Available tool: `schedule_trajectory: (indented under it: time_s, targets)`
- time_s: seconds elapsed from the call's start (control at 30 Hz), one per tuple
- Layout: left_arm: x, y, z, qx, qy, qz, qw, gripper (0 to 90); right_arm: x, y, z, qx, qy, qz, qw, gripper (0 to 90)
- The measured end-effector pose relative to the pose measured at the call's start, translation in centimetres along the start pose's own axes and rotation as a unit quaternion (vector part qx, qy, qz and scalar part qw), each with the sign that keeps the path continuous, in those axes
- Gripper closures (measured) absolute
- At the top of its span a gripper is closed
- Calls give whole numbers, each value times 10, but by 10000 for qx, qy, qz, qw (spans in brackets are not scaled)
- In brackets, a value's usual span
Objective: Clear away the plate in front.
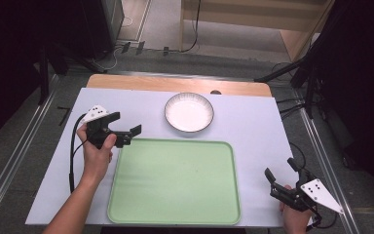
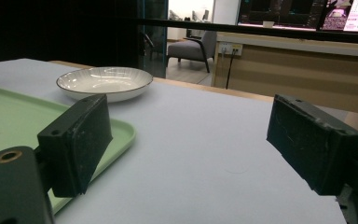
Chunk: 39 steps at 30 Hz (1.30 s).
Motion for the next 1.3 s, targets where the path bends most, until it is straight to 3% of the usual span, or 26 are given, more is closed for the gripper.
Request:
schedule_trajectory:
  time_s: [0.47, 1.0, 1.3]
  targets:
    - [-30, 9, -3, 99, -146, 131, 9998, 0, 0, 0, 0, -9, 11, 5, 10000, 145]
    - [-59, 18, 4, 344, -205, 200, 9990, 4, 0, 0, 0, -8, 20, 8, 10000, 145]
    - [-82, 25, 0, 385, -270, 265, 9985, 4, 0, 0, 0, -8, 29, 11, 10000, 145]
Point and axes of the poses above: each handheld gripper's, and its own axes: x roughly backward along the jaws, y roughly out of its top, z roughly to its left, the point moved 4 cm from there along -x, roughly forward along the jaws, and after that the axes turned 8 degrees about -z, right-handed, at the moved point
